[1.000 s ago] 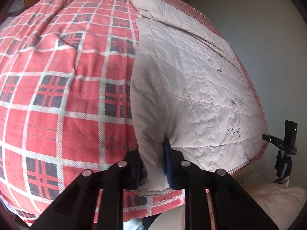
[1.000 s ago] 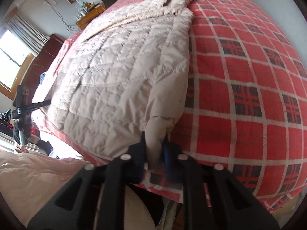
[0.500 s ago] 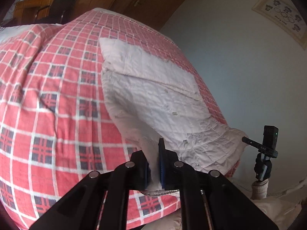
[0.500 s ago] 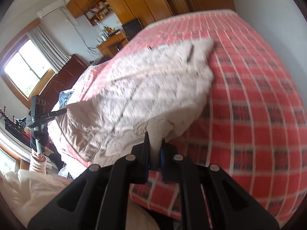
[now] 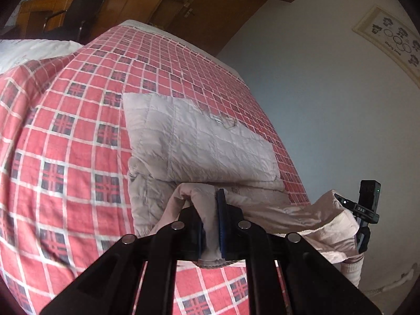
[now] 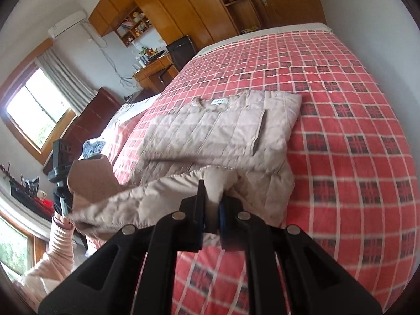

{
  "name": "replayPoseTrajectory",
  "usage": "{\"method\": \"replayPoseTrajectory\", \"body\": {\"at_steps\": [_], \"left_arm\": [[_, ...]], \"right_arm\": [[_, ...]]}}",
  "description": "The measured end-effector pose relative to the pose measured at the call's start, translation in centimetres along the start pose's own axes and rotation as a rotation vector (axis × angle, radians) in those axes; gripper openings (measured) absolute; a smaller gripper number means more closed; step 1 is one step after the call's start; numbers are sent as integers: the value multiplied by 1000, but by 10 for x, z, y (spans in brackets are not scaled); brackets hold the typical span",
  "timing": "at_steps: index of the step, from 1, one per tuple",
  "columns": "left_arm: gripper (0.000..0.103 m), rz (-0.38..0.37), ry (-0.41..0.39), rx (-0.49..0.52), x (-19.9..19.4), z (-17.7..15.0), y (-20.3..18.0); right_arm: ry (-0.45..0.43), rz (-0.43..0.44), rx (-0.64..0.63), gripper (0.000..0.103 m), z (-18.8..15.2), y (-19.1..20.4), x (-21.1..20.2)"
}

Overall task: Fold large clothes
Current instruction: 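Fold the hem up toward the collar with both grippers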

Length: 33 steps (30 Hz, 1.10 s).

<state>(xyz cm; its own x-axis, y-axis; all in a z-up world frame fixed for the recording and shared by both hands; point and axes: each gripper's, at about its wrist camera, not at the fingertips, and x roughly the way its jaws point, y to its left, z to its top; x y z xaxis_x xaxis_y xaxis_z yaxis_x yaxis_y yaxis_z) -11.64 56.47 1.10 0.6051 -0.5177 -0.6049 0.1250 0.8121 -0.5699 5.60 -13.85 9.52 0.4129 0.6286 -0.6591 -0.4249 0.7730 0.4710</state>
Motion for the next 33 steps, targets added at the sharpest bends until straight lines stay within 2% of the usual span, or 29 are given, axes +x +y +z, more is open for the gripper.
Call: {"method": "replayPoseTrajectory", "body": {"at_steps": [9, 14, 19, 22, 25, 28, 30, 33], "left_arm": [[9, 50, -3, -71, 42, 47, 37], [9, 78, 27, -108, 71, 64, 56], [10, 72, 62, -180, 98, 70, 79], [13, 60, 82, -203, 107, 71, 88], [15, 17, 97, -229, 108, 73, 95], [22, -46, 105, -263, 103, 75, 100], [26, -91, 98, -284, 96, 75, 102], [40, -147, 65, -308, 82, 76, 107]], "right_arm": [[28, -16, 109, 8, 48, -48, 42], [61, -8, 180, 8, 67, -74, 72], [99, -22, 229, 8, 76, -91, 103], [115, -26, 246, 11, 78, -97, 114], [126, -27, 260, 14, 79, -102, 119], [121, 7, 296, 28, 79, -108, 118], [89, 9, 319, 76, 81, -113, 108], [16, -4, 316, 77, 82, -116, 86]]}}
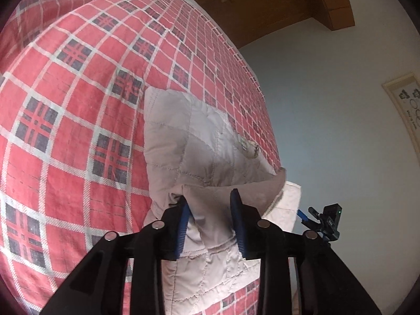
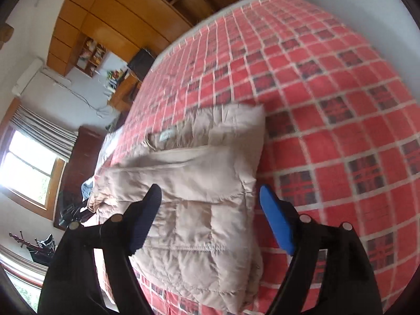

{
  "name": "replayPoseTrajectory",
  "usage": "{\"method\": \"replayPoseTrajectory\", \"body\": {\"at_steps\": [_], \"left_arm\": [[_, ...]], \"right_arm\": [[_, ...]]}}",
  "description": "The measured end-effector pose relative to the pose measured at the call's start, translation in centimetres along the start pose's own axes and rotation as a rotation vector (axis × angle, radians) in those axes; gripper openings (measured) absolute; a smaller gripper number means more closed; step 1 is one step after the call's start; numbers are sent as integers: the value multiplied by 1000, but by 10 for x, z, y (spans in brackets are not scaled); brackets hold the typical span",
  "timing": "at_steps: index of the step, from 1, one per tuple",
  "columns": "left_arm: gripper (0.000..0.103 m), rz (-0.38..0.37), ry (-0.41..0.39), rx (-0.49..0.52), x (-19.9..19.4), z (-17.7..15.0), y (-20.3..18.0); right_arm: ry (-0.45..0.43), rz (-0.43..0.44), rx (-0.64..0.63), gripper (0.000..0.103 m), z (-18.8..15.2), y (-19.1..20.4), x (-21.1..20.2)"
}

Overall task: Fold large clothes
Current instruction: 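Fold the hem up toward the collar with both grippers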

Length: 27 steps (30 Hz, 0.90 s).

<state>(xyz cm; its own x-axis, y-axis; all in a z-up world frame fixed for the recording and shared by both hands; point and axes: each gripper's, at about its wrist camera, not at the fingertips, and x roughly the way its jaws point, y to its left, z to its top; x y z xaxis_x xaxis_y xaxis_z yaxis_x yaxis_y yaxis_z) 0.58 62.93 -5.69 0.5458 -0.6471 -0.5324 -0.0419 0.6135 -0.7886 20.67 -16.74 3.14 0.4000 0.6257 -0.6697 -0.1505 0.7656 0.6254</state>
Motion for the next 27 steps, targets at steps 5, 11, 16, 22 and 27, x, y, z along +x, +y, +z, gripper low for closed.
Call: {"method": "replayPoseTrajectory", "body": {"at_steps": [5, 11, 16, 22, 27], "left_arm": [[53, 33, -166, -4, -46, -1, 6], [61, 114, -112, 19, -28, -15, 14], [64, 208, -62, 88, 7, -23, 3], [17, 325, -94, 223, 29, -30, -26], [6, 265, -169, 332, 12, -48, -53]], "right_arm": [[26, -31, -52, 78, -13, 4, -8], [118, -114, -96, 78, -26, 9, 35], [142, -149, -122, 69, -31, 17, 64], [108, -217, -209, 10, -41, 36, 54], [26, -175, -251, 7, -51, 49, 14]]}}
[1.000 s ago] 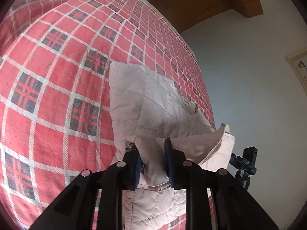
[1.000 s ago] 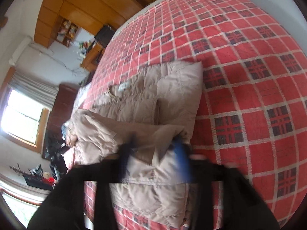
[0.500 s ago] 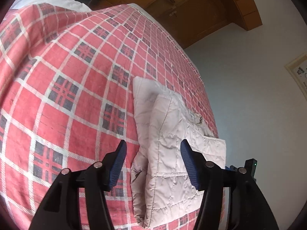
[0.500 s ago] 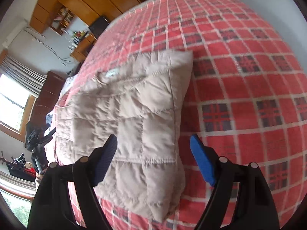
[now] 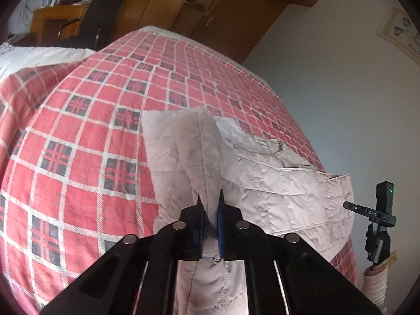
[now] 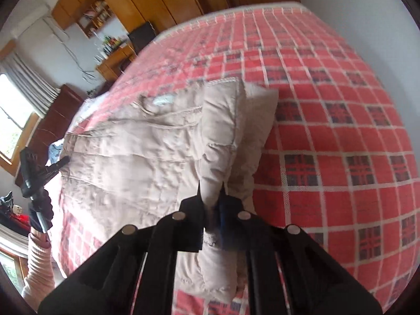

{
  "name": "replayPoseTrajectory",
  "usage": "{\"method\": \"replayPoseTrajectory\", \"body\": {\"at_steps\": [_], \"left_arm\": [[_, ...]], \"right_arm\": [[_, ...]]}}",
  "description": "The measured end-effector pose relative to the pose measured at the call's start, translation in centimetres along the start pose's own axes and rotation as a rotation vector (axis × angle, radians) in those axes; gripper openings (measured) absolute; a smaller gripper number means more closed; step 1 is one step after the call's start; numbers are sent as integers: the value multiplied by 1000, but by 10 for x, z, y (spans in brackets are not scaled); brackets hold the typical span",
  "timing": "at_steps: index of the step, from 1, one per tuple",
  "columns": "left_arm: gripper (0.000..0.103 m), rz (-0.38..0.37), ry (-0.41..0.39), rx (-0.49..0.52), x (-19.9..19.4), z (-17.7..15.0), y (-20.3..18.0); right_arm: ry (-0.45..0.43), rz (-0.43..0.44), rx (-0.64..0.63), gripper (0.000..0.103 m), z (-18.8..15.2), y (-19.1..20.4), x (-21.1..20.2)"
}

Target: Fold large clothes

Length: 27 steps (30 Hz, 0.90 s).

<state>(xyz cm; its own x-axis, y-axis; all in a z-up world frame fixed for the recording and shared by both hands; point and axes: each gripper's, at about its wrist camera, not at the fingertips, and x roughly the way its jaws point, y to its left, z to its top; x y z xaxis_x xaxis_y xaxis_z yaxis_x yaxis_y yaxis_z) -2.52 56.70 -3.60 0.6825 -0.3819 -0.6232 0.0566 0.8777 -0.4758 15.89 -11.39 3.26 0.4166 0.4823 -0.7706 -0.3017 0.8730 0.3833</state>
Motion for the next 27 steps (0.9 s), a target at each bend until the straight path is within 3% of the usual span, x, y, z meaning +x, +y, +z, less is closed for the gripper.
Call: {"method": "replayPoseTrajectory", "body": {"at_steps": [7, 13, 19, 27], "left_arm": [[6, 4, -170, 93, -41, 15, -36], [6, 37, -251, 100, -31, 61, -45], [6, 78, -174, 23, 18, 95, -18], [8, 169, 26, -58, 95, 92, 33]], "right_arm": [[-135, 56, -37, 7, 24, 17, -45], [-167, 41, 9, 7, 76, 13, -37], [-122, 14, 94, 7, 113, -14, 13], [-6, -58, 213, 7, 118, -51, 94]]}}
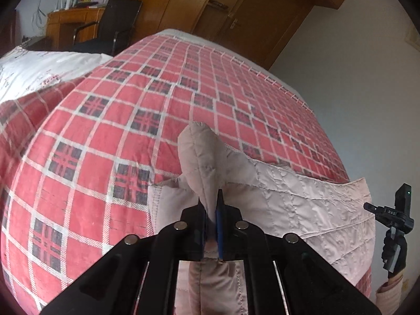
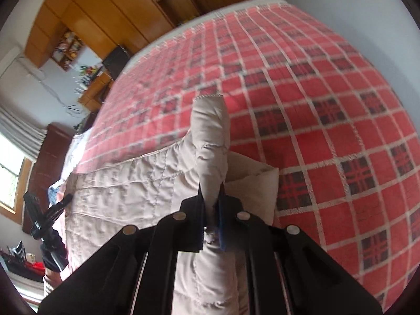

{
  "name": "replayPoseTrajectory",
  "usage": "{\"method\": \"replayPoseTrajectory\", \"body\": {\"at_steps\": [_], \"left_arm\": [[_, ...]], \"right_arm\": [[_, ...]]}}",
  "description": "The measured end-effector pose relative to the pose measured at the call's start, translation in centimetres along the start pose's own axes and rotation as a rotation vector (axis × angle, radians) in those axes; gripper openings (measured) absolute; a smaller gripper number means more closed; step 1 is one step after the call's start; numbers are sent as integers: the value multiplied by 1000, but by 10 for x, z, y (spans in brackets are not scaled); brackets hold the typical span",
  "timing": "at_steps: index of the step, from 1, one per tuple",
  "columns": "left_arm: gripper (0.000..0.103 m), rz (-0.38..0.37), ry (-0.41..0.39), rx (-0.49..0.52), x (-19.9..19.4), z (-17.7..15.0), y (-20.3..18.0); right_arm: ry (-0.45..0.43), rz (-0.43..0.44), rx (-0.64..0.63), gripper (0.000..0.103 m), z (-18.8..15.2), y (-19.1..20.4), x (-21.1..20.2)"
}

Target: Fold large clothes

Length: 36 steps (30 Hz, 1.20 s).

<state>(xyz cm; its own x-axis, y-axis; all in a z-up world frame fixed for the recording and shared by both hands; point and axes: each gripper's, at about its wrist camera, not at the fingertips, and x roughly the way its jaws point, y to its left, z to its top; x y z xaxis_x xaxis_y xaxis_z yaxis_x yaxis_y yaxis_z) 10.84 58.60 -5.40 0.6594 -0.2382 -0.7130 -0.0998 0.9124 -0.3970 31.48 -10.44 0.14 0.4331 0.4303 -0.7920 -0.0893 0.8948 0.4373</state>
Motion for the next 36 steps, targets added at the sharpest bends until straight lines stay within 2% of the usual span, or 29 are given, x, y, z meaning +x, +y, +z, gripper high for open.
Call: {"method": "replayPoseTrajectory", "body": {"at_steps": [4, 7, 8, 9, 11, 15, 19, 20, 24, 25, 27, 28, 29, 31, 32, 36], "left_arm": [[17, 6, 42, -26, 18, -9, 13], [23, -29, 52, -80, 11, -13, 22], [27, -47, 53, -106, 4, -14, 26], [29, -62, 53, -122, -2, -15, 29], [39, -87, 46, -137, -20, -21, 33], [47, -154, 45, -118, -56, -52, 34], [53, -178, 52, -81, -80, -93, 29], [54, -188, 54, -76, -82, -103, 28], [54, -233, 63, -53, -85, -131, 19], [53, -232, 63, -40, -83, -135, 15], [51, -197, 52, -11, -82, -139, 7], [42, -182, 47, -1, -81, -139, 4], [26, -166, 41, 3, -81, -139, 1], [15, -155, 47, -8, -81, -136, 1], [12, -177, 52, -29, -83, -134, 3], [9, -228, 48, -53, -94, -129, 9]], "right_arm": [[34, -44, 7, 10, -9, -6, 18], [31, -52, -7, 17, -14, -6, 14], [24, -49, -11, 21, -17, -3, 7], [20, -46, -16, 30, -18, -4, 2], [2, -28, -34, 36, -27, -3, -16], [-1, 23, -87, 44, -57, -1, -44], [21, 77, -130, 47, -101, -3, -62], [25, 81, -139, 51, -109, -4, -65], [50, 83, -151, 52, -137, -2, -62], [60, 85, -152, 49, -142, -1, -60], [74, 62, -161, 36, -147, 1, -55], [73, 40, -169, 30, -148, 3, -55], [72, 37, -171, 21, -148, 5, -55], [67, 46, -160, 14, -147, 6, -62], [62, 62, -155, 12, -145, 5, -67], [24, 126, -157, 10, -145, 7, -92]]}}
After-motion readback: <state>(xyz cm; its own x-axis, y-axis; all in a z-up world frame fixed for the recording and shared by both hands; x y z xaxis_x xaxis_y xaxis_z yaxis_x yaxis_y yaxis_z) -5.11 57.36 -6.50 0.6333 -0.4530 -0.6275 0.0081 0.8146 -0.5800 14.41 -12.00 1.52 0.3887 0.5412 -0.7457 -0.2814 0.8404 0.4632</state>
